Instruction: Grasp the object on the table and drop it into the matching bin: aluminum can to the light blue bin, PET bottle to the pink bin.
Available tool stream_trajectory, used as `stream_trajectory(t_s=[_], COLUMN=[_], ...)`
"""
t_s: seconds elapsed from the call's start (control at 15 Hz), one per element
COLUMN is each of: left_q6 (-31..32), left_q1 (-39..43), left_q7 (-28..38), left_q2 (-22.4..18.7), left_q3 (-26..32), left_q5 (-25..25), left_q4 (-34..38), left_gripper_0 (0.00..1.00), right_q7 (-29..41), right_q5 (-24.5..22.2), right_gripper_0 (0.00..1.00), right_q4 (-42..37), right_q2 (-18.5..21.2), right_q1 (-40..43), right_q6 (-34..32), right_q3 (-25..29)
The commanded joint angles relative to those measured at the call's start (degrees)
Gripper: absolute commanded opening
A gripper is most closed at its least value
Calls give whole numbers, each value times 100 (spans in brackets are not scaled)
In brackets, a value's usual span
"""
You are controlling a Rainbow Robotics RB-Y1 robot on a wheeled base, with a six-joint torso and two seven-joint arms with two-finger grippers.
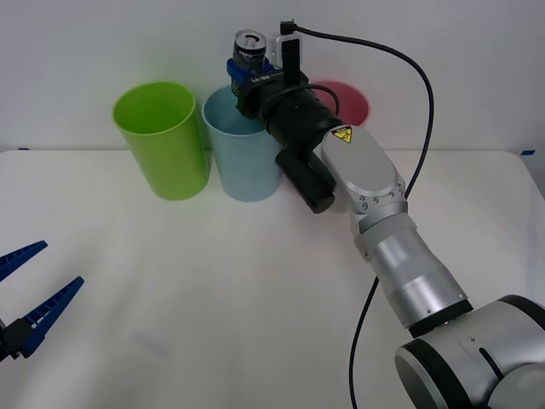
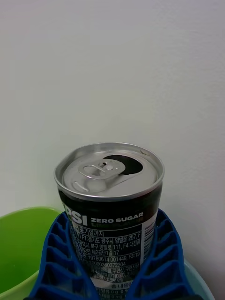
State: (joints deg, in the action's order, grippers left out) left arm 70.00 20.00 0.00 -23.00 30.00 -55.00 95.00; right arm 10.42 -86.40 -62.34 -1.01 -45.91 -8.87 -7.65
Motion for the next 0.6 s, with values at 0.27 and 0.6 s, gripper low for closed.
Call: stream_trajectory(t_s=[0.27, 0.6], left_q6=[0, 0], left_q1=[0, 0], left_q7=[0, 0], left_q2=[0, 0], left_q3=[0, 0], left_q5=[0, 0], left_q4=[0, 0], left_gripper_0=[100, 100], right_q7=[-66, -136], right_q5=[0, 27], right_gripper_0=[83, 100], right_q4=[-7, -7], right_q2=[1, 1], right_q1=[3, 12], right_q6=[-10, -10], right_q3=[0, 0])
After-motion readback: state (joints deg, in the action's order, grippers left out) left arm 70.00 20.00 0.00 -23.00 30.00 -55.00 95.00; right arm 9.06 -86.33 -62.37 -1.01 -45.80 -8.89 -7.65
